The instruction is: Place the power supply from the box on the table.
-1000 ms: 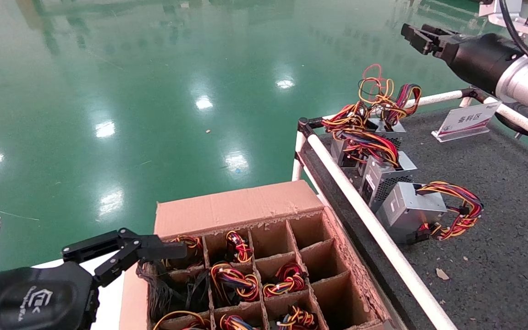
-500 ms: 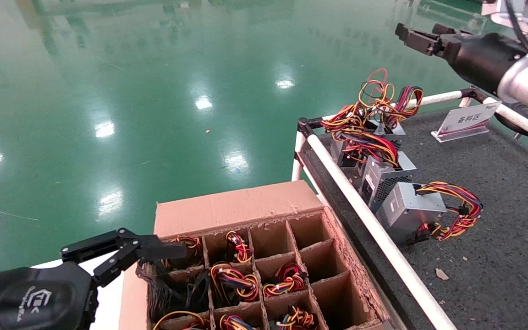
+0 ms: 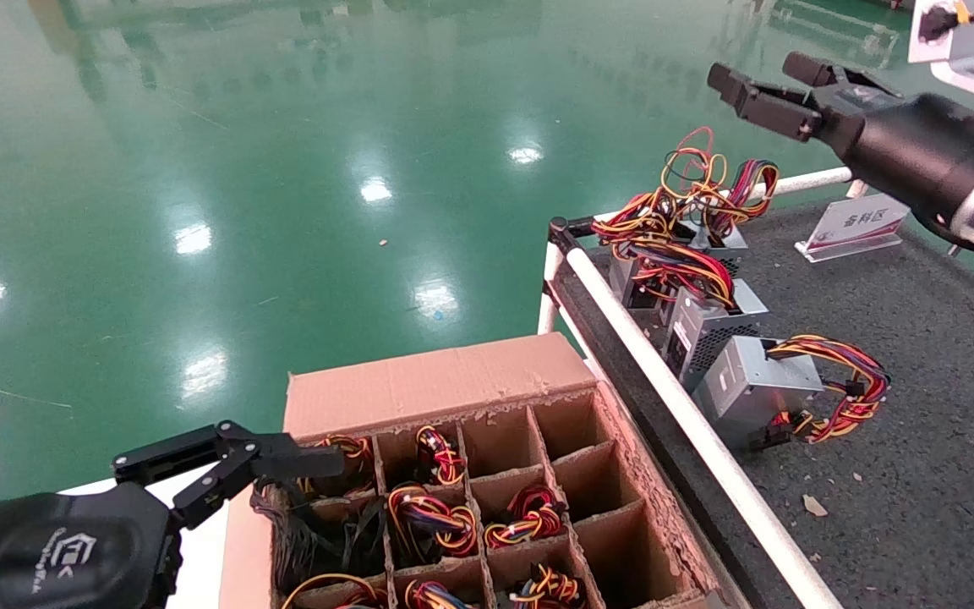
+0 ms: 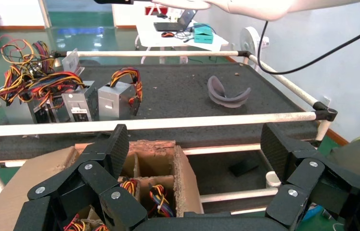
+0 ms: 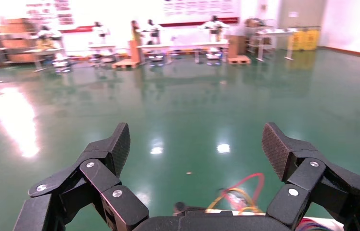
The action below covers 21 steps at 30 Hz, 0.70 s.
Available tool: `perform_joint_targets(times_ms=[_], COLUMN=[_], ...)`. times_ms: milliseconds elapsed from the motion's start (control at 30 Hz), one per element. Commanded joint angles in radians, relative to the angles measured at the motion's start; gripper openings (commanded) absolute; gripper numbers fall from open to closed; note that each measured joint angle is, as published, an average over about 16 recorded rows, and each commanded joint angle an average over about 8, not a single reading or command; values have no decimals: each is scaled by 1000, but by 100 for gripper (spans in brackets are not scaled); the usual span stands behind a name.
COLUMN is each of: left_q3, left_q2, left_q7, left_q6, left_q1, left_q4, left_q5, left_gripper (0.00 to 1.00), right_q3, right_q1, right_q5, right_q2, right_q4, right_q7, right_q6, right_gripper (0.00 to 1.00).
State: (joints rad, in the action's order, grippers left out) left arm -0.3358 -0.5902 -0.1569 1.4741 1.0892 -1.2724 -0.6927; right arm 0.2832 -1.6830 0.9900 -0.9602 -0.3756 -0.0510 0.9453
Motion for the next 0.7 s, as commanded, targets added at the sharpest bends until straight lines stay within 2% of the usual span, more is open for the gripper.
perform_joint_targets(times_ms=[33, 700], left_q3=[0, 0], left_q2=[0, 0], left_q7=[0, 0], left_q6=[0, 0], left_q1=[0, 0], left_q4=[0, 0], left_q5=[0, 0], left_gripper=[100, 100], right_q3=[0, -2], right_q1=[29, 320], right_q5=[-12, -136], right_q2=[17, 184], right_q4=[-43, -478], right_q7=[11, 126], right_q6=[26, 290], right_gripper=[100, 100])
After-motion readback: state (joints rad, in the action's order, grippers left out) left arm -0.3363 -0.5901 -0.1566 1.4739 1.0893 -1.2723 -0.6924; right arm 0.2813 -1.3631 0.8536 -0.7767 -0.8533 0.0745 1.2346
